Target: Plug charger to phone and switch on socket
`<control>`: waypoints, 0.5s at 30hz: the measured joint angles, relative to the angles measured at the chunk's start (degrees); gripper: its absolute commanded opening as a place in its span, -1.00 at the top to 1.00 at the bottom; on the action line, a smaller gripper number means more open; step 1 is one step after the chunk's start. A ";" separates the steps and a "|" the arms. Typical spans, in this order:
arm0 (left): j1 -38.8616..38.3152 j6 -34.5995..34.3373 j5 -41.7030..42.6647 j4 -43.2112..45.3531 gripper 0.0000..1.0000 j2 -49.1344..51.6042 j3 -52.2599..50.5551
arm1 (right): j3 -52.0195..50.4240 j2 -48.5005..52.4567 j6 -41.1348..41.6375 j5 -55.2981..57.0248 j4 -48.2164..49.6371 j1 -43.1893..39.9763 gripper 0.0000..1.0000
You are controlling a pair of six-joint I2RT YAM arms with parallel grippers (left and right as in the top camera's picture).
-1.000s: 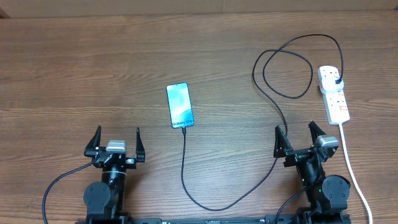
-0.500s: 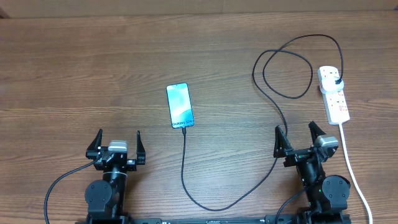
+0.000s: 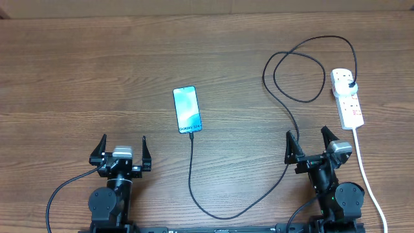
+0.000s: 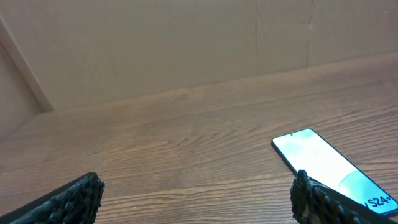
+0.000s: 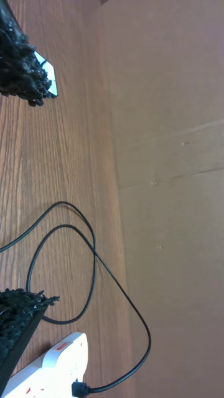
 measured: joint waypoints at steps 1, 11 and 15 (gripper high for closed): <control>0.00 0.00 0.00 0.00 -0.99 0.00 0.00 | 0.00 0.00 0.00 -0.02 0.00 0.00 -1.00; 0.00 0.00 0.00 0.00 -0.99 0.00 0.00 | 0.00 0.00 0.00 -0.02 0.02 0.00 -1.00; 0.00 0.00 0.00 0.00 -0.99 0.00 0.00 | 0.00 0.00 0.00 -0.02 0.00 0.00 -1.00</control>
